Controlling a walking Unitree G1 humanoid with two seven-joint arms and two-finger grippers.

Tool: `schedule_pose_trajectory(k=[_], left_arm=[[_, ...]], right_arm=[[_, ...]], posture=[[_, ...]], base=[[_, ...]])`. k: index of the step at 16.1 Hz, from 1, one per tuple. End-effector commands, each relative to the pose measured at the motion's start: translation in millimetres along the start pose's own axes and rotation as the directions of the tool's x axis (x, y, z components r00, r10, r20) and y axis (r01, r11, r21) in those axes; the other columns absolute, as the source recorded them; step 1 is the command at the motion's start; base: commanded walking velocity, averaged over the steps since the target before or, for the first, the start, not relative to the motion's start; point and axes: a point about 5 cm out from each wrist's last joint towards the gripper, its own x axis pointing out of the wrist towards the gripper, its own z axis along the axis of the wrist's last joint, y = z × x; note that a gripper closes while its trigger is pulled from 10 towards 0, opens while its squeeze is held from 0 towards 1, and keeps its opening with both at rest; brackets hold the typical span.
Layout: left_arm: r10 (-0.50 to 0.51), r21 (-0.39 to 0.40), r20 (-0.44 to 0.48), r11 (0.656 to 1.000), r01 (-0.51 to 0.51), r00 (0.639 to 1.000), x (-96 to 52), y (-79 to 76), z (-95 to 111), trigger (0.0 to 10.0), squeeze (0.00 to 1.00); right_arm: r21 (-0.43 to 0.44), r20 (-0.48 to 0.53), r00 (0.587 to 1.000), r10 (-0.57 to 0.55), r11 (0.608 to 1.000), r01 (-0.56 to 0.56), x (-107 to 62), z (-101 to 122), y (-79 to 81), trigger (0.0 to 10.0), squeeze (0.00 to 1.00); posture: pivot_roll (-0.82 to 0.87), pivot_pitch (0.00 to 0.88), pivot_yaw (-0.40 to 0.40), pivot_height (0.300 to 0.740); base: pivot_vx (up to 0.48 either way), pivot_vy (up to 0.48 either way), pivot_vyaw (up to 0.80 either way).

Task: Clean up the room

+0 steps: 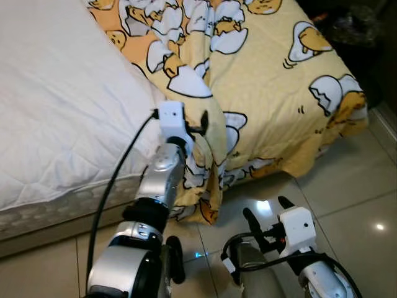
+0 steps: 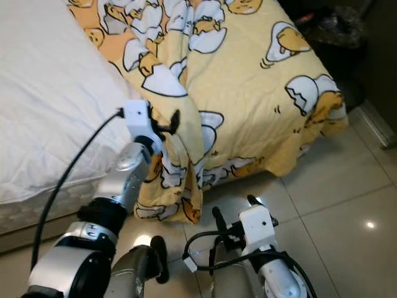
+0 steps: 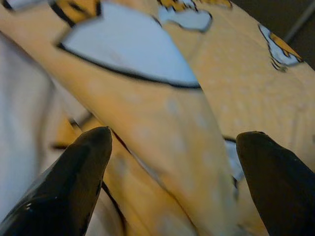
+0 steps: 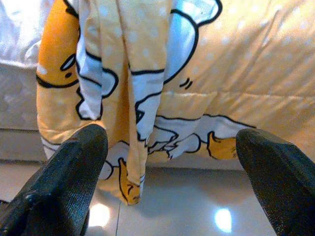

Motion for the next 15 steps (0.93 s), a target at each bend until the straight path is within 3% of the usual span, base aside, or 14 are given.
schedule_pose_trajectory(k=[1,4,7,11,13,14,15], left_arm=[[0.008,-0.034,-0.038,0.999,-0.01,0.999,-2.6,0.2,-9.2,10.0,0.0],[-0.022,-0.049,-0.067,0.999,0.018,0.998,-2.5,-8.5,-13.0,10.0,0.0],[0.062,-0.085,-0.162,0.993,-0.077,0.985,-1.6,-1.3,-31.1,10.0,0.0],[0.038,-0.133,-0.165,0.989,-0.06,0.986,1.9,-8.6,-31.6,10.0,0.0],[0.042,-0.04,-0.105,0.998,-0.047,0.994,4.6,-9.0,-21.1,10.0,0.0],[0.045,0.137,-0.003,0.99,-0.045,0.999,5.3,-8.5,-4.6,10.0,0.0],[0.031,0.202,0.047,0.979,-0.04,0.998,3.9,-11.5,3.1,10.0,0.0]], right_arm=[[0.006,-0.012,1.0,0.003,1.0,-0.003,-3.8,-2.0,1.0,10.0,0.0],[0.007,-0.017,1.0,0.006,1.0,-0.006,-4.8,-3.0,1.1,10.0,0.0],[0.008,-0.019,1.0,0.013,1.0,-0.013,-5.0,-3.2,2.5,10.0,0.0],[0.003,-0.021,1.0,0.013,1.0,-0.013,-6.7,-3.7,1.4,10.0,0.0],[0.001,-0.023,1.0,0.01,1.0,-0.01,-7.9,-3.7,1.0,10.0,0.0],[0.001,-0.025,1.0,0.005,1.0,-0.005,-8.8,-4.1,-0.1,10.0,0.0],[0.002,-0.027,1.0,0.005,1.0,-0.005,-9.6,-4.8,-0.1,10.0,0.0]], posture=[[-0.31,0.321,0.041,0.731],[-0.31,0.321,0.04,0.731],[-0.31,0.316,0.038,0.731],[-0.32,0.304,0.039,0.731],[-0.33,0.305,0.044,0.731],[-0.33,0.305,0.044,0.731],[-0.33,0.309,0.044,0.731]], base=[[0.0,0.0,0.0],[0.0,0.0,0.0],[0.0,0.0,0.0],[0.0,0.0,0.0],[0.0,0.0,0.0],[0.0,0.0,0.0],[0.0,0.0,0.0]])
